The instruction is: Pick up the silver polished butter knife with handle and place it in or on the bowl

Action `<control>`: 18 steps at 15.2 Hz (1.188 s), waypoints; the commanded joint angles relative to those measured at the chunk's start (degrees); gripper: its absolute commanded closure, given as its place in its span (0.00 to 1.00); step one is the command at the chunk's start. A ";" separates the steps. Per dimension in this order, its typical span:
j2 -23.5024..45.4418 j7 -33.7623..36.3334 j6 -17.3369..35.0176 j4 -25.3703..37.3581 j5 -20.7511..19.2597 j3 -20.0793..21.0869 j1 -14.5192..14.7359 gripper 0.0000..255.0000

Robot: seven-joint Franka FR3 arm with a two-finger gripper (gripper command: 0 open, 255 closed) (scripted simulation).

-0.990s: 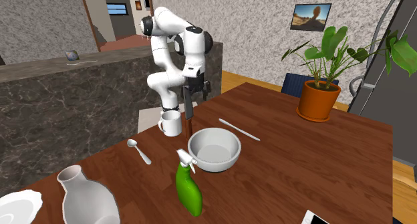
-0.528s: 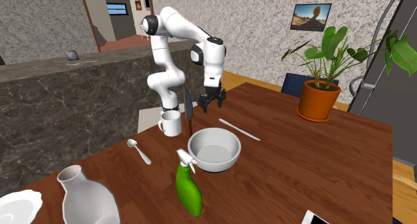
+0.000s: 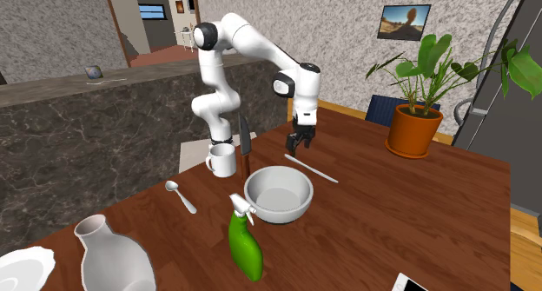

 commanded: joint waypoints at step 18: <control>6.84 1.91 7.12 -0.73 -2.61 1.25 1.26 1.00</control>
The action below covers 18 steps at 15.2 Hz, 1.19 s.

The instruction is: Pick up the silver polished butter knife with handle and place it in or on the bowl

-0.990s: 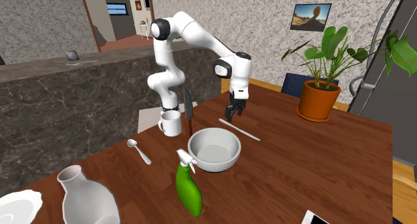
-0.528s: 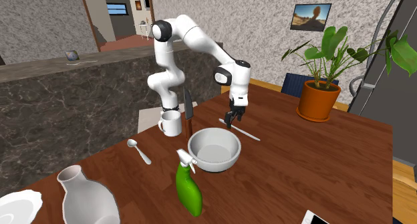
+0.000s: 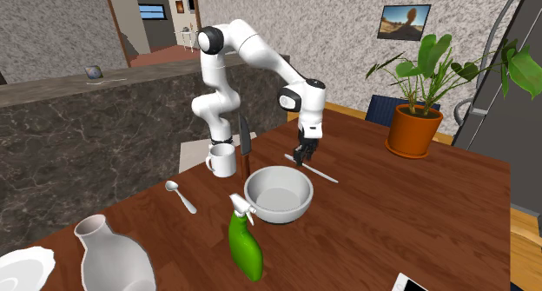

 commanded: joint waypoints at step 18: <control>-3.70 -1.04 -6.70 3.22 1.49 0.00 -0.17 1.00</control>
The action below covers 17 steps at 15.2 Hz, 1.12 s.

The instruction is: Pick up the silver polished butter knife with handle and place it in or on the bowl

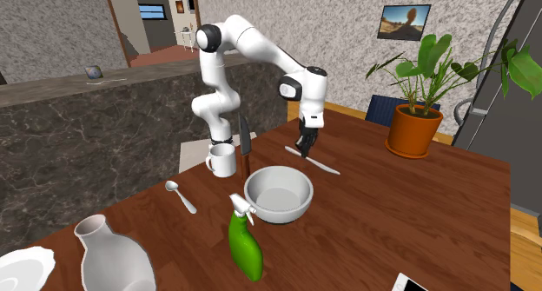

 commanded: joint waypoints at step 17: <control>-4.70 -0.99 -13.56 9.09 1.55 -0.31 -0.17 1.00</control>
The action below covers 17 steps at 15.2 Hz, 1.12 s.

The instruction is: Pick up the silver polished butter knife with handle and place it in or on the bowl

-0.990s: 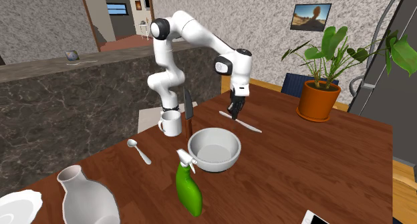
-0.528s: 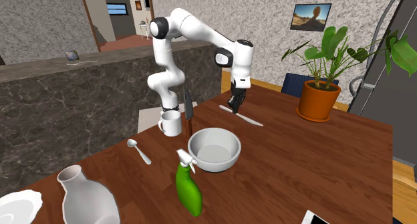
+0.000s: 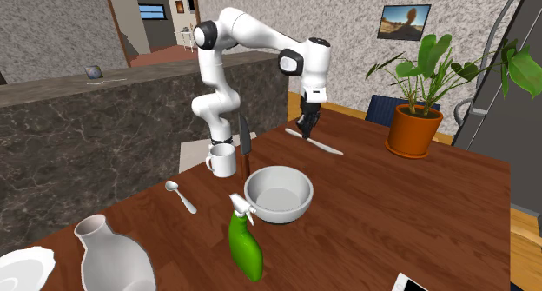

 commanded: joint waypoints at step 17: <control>4.65 -13.30 -7.86 12.24 -2.30 -7.32 -6.80 1.00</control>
